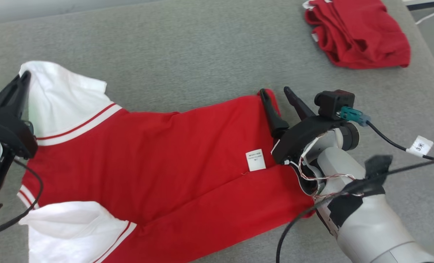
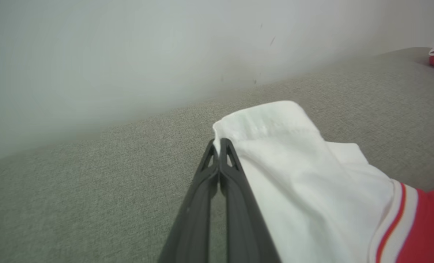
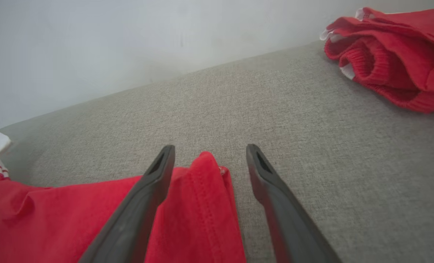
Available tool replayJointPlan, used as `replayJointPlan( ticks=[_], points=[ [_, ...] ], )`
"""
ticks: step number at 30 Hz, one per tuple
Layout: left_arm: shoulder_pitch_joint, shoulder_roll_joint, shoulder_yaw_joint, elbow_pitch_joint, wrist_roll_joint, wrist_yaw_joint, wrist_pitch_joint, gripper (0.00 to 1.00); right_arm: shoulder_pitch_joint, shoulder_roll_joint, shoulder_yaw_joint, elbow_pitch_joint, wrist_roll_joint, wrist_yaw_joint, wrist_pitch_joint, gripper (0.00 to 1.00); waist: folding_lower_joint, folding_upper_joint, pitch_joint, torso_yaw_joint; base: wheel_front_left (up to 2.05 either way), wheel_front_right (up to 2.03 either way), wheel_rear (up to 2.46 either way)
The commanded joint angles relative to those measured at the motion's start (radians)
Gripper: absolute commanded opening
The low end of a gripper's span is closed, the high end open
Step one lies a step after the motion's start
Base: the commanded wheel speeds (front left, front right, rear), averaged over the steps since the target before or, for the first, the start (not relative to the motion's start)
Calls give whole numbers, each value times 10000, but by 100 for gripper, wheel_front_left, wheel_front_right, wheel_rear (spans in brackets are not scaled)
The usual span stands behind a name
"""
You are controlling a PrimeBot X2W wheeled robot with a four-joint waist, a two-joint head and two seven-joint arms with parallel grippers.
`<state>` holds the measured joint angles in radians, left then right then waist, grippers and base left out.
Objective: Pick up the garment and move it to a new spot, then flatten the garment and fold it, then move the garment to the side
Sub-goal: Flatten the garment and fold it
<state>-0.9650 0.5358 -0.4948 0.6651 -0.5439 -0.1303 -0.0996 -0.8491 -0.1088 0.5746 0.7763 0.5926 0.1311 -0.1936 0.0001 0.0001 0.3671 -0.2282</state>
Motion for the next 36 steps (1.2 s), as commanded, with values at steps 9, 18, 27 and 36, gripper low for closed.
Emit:
replayJointPlan(
  ticks=[9,18,27,36],
  points=[
    [125,73,-153,-726,121,107,-24,0,-749,22,445,1333,474,-8,132,0,-1,-1,80,423,0,0,0],
    [420,280,16,-1075,-99,329,-189,0,-993,-147,186,1542,825,-8,-568,0,-1,-1,10,500,0,0,0],
    [1318,564,333,-1429,-467,693,-617,0,351,-536,-218,257,2911,-8,-717,0,-1,-1,-491,546,0,0,0],
    [1973,476,124,-2215,-426,883,-692,0,1002,-911,488,-693,4252,-8,-516,0,-1,-1,-882,695,0,0,0]
  ],
)
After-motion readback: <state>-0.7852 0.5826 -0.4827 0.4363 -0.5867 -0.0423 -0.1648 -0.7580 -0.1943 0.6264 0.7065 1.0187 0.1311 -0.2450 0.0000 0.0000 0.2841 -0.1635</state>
